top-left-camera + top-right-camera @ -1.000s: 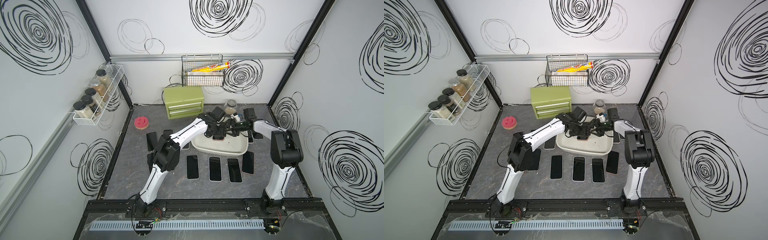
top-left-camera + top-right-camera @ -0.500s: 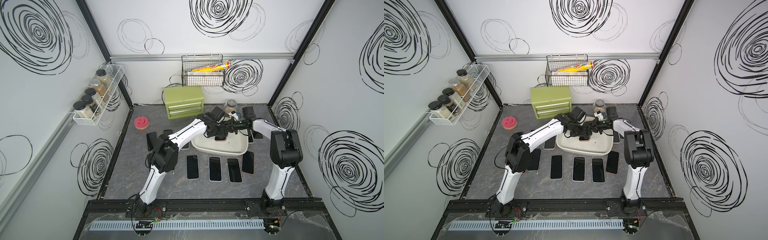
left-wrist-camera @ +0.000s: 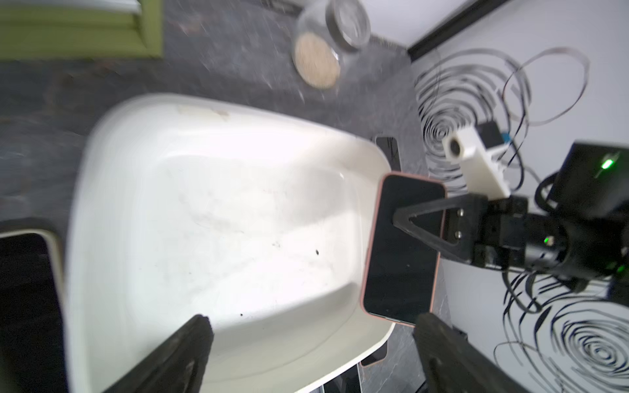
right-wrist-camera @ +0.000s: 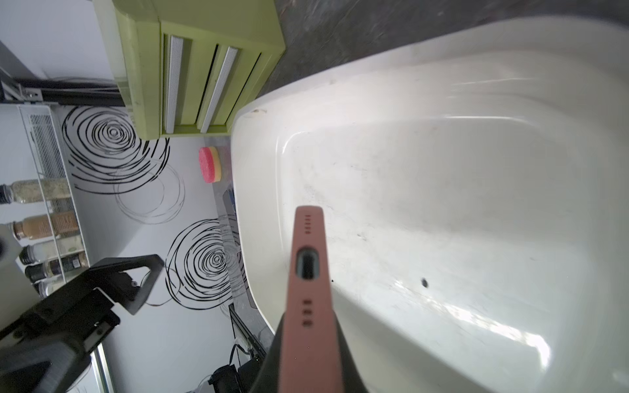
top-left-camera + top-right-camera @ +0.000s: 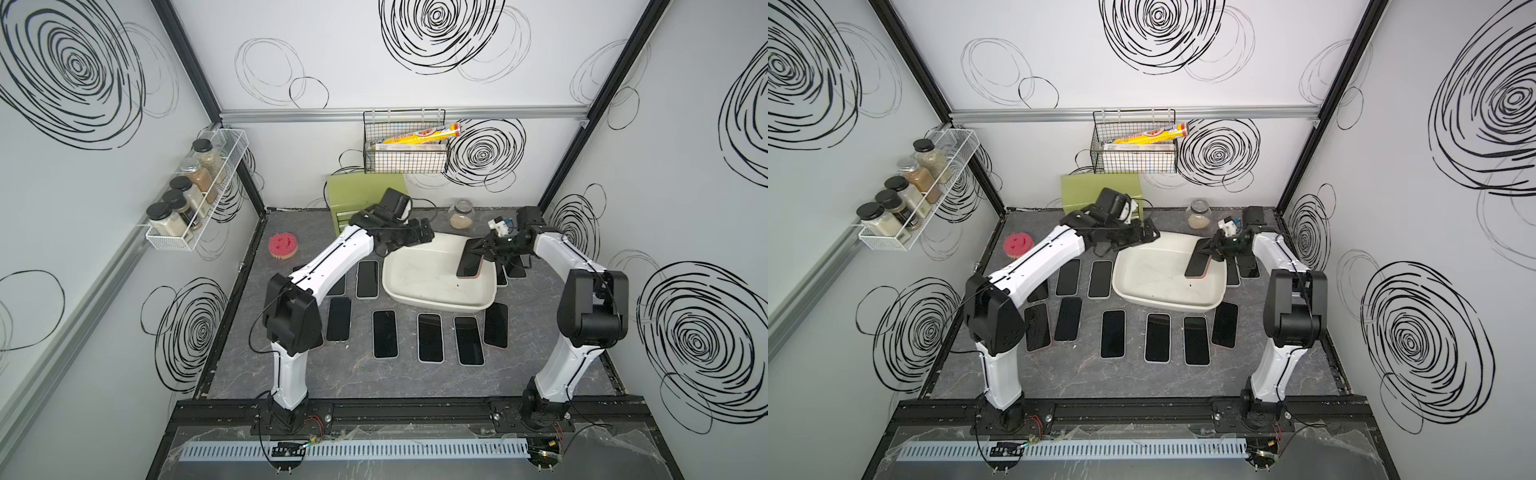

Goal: Take the phone out of the storage box
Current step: Pick up the phone from the storage box, then place the phone at the center of the board.

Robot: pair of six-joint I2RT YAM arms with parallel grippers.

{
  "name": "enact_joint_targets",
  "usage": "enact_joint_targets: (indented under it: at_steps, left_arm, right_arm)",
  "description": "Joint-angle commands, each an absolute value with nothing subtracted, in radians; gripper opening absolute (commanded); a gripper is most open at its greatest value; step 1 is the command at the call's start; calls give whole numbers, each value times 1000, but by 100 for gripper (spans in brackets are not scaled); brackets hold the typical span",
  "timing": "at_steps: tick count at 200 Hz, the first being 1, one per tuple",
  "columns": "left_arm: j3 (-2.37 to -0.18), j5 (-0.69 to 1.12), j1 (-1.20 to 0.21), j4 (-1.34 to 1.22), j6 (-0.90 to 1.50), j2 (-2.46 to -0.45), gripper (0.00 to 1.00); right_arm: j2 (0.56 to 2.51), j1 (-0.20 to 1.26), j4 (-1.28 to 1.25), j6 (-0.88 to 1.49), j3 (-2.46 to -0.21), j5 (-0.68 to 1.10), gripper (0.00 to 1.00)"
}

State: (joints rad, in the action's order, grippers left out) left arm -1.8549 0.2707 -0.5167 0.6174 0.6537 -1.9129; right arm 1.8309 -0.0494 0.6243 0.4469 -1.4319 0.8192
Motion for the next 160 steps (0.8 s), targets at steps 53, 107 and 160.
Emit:
enact_joint_targets:
  at_steps: [53, 107, 160]
  left_arm:
    - [-1612, 289, -453, 526, 612, -1705, 99]
    - [-1334, 312, -457, 471, 568, -1491, 99]
    - [-1153, 413, -436, 396, 536, -1352, 99]
  right_arm:
    - [1571, -267, 931, 251, -1422, 551, 0]
    - [1501, -281, 1054, 207, -1397, 355, 0]
    - [1460, -275, 1094, 183, -1265, 114, 0]
